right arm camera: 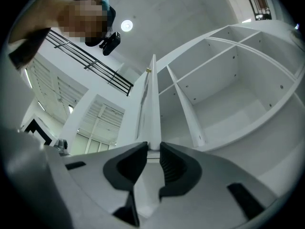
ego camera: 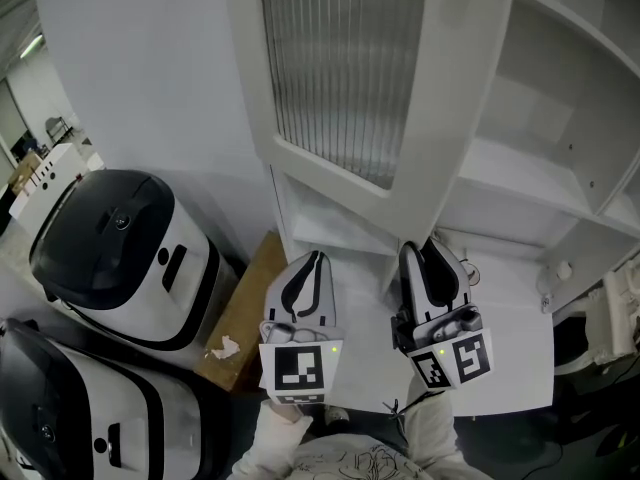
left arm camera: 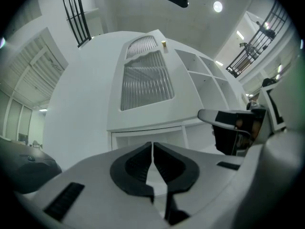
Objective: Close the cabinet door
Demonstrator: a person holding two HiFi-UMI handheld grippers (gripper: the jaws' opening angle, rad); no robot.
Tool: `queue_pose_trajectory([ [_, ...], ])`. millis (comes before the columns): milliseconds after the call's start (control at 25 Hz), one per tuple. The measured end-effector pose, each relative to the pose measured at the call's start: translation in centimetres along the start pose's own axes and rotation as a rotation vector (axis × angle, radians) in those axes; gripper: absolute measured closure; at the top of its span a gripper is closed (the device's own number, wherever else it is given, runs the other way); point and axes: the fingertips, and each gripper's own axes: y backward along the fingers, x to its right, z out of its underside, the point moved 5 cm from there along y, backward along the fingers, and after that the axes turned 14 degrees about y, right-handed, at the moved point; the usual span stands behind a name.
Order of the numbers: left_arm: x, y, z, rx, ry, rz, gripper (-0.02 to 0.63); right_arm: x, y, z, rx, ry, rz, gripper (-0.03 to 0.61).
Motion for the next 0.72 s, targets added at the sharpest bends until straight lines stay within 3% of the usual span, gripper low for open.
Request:
queue_pose_trajectory([
  [440,1.2,-2.4,0.2,0.003,0.006,0.027,0.599,1.9,-0.9,0.9,0.022,-0.022,-0.046,0.495],
  [720,2.0,-3.3,0.6,-0.008,-0.003,0.025,0.600,3.1,-1.4,1.5,0.013,-0.030,-0.028,0.491],
])
